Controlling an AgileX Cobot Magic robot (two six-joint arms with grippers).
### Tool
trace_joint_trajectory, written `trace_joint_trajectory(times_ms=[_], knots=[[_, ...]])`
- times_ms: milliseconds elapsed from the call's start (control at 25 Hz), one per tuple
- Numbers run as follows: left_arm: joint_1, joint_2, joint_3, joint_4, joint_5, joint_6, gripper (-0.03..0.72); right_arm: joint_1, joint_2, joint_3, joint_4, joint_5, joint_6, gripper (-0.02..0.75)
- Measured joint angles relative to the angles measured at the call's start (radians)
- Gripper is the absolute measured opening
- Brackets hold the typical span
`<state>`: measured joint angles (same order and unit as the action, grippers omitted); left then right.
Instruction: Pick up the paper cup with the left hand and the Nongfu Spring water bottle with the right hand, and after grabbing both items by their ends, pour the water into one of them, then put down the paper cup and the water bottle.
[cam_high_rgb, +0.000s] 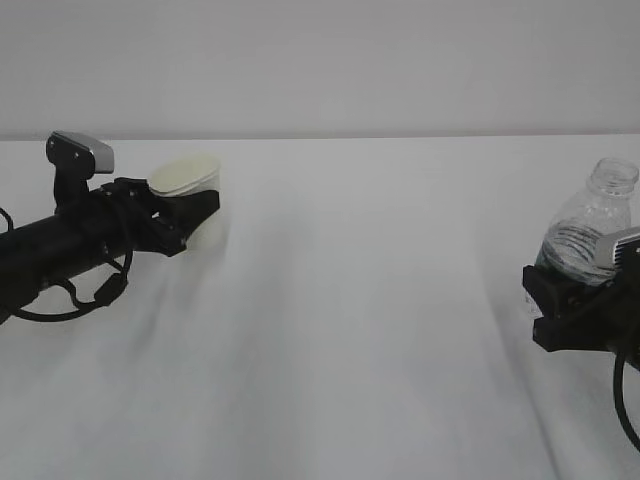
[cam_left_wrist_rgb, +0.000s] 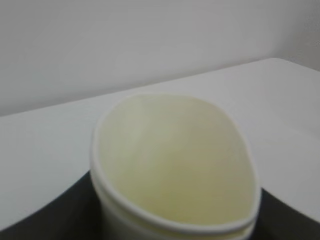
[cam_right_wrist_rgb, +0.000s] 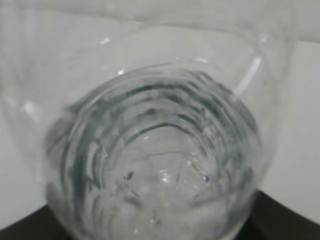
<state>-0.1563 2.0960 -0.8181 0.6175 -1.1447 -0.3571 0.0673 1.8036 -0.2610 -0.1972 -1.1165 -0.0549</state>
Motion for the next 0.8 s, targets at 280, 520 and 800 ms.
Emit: trace_joint_trajectory(times_ms=[280, 520, 800], knots=[[-0.032, 0.0, 0.0, 0.194, 0.0, -0.092, 0.437, 0.0, -0.011, 0.0, -0.007, 0.0, -0.018, 0.417], [-0.127, 0.0, 0.0, 0.231, 0.0, -0.103, 0.435, 0.0, -0.019, 0.0, -0.009, 0.0, -0.056, 0.417], [-0.234, 0.0, 0.0, 0.234, 0.0, -0.104, 0.435, 0.0, -0.019, 0.0, -0.009, 0.0, -0.066, 0.417]])
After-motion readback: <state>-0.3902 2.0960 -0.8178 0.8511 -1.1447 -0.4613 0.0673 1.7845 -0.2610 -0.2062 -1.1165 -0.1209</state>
